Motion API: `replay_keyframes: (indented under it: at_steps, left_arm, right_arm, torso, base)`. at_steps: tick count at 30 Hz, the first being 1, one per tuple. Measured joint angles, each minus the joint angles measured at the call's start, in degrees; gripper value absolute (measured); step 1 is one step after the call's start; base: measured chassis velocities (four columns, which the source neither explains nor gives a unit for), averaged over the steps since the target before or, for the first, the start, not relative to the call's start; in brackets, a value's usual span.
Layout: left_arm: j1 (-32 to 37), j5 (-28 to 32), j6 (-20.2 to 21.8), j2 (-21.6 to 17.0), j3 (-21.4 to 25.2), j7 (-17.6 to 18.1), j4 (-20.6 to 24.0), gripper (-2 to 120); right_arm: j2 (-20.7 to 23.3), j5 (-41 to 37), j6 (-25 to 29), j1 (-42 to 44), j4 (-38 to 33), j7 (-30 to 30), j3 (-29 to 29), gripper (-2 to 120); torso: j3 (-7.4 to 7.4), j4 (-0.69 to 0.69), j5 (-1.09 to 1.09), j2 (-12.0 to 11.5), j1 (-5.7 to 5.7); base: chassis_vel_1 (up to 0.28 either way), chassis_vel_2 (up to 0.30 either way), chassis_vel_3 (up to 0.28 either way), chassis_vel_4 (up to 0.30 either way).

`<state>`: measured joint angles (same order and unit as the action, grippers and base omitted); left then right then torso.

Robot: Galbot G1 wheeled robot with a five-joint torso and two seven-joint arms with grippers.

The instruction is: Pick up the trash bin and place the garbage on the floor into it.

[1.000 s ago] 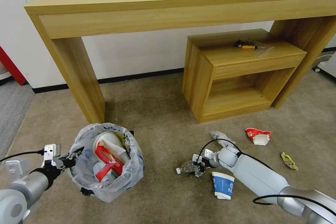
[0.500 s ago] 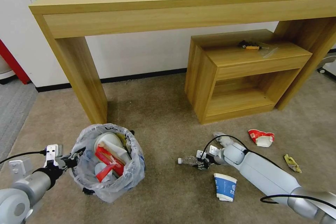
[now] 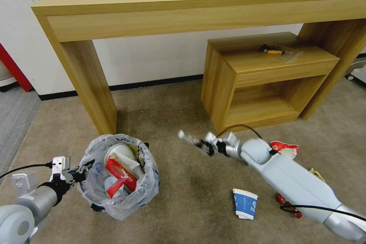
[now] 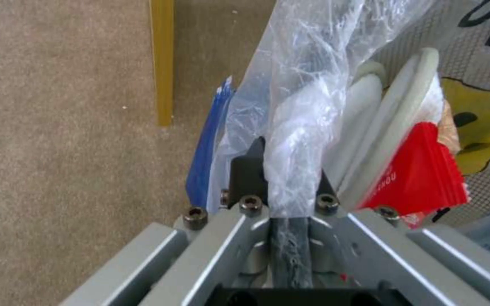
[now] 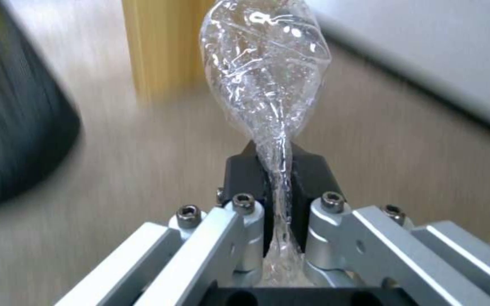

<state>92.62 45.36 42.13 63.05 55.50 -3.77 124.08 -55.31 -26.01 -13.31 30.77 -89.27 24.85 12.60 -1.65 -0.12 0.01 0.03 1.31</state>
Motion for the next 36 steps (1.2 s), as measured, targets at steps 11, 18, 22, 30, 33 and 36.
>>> replay_keyframes:
  at_steps: [11, 18, 22, 30, 33, 36]
  left_arm:
    - [-1.26, 0.36, 0.0, -1.69, -2.89, 7.14, -1.61, 0]
    - [-1.44, 1.81, 0.0, -2.93, -3.11, 9.49, -1.69, 0]
    - [-1.43, 2.66, 0.01, -3.17, -3.0, 10.45, -1.52, 0]
    - [-1.7, 3.83, 0.0, -3.31, -2.77, 11.06, -1.3, 0]
    - [-1.74, 3.9, 0.01, -3.31, -2.74, 11.05, -1.28, 0]
    - [-1.73, 3.94, 0.0, -3.29, -2.66, 11.03, -1.26, 0]
  right_arm:
    - [-13.42, -10.71, -5.3, -6.3, -12.69, -5.2, 7.47, 4]
    - [-18.87, -11.27, -6.44, -7.49, -10.82, -7.21, 17.25, 4]
    - [-19.22, -10.77, -6.78, -6.55, -9.83, -9.11, 20.55, 4]
    - [-17.05, -9.36, -7.38, -4.55, -11.52, -12.06, 21.92, 30]
    - [-16.67, -9.3, -7.37, -4.45, -11.89, -12.28, 21.78, 37]
    - [-16.33, -9.17, -7.32, -4.04, -12.4, -12.72, 21.38, 49]
  torso:
    - [0.0, 0.02, -0.01, 0.0, 0.0]
    - [0.0, 0.02, -0.02, 0.01, 0.0]
    - [0.0, 0.01, -0.01, 0.0, 0.0]
    - [0.0, 0.01, 0.01, 0.01, 0.0]
    - [0.0, 0.0, 0.01, 0.0, 0.0]
    - [0.0, 0.0, 0.01, 0.0, 0.0]
  base:
    - [0.0, 0.0, 0.0, 0.0]
    - [0.0, 0.0, 0.0, 0.0]
    - [0.0, 0.0, 0.0, 0.0]
    - [0.0, 0.0, 0.0, 0.0]
    - [0.0, 0.0, 0.0, 0.0]
    - [0.0, 0.0, 0.0, 0.0]
